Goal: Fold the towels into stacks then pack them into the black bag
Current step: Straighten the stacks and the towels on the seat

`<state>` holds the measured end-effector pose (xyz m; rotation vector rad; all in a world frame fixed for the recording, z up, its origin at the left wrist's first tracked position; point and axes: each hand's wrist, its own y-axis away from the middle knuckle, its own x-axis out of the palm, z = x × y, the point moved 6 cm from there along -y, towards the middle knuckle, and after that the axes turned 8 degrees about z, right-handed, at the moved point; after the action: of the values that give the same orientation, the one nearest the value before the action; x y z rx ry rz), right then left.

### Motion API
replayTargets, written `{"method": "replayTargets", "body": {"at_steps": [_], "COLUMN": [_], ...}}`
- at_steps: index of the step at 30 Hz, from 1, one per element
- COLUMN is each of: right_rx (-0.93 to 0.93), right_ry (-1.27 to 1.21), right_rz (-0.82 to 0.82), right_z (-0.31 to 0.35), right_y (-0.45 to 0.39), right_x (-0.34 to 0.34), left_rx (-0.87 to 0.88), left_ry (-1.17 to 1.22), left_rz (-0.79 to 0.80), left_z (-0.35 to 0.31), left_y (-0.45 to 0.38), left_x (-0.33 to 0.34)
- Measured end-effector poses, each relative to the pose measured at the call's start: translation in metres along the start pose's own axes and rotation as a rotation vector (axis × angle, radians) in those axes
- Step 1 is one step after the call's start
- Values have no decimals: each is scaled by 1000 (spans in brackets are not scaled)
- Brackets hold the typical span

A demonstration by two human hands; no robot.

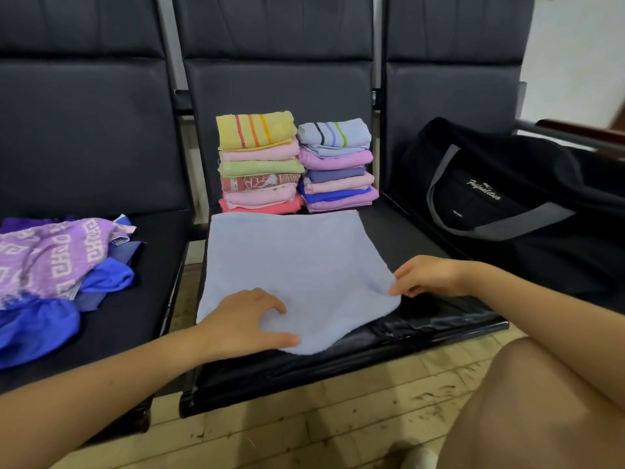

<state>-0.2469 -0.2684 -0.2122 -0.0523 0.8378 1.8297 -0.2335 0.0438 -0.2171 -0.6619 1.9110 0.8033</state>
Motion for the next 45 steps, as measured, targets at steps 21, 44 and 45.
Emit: {"method": "replayTargets", "body": {"at_steps": [21,44,45], "right_rx": [174,-444,-446], "right_ry": [458,927,914], "right_rz": [-277,110,122], "right_z": [-16,114,115], "right_y": [42,-31,-33], "right_x": [-14,160,159], "left_rx": [91,-424,-408], "left_ry": [-114,302,261], "left_rz": [-18,-269,-294], "left_z": [-9,72,68], "left_y": [-10,44,46], "left_x": [6,-37,-38]}}
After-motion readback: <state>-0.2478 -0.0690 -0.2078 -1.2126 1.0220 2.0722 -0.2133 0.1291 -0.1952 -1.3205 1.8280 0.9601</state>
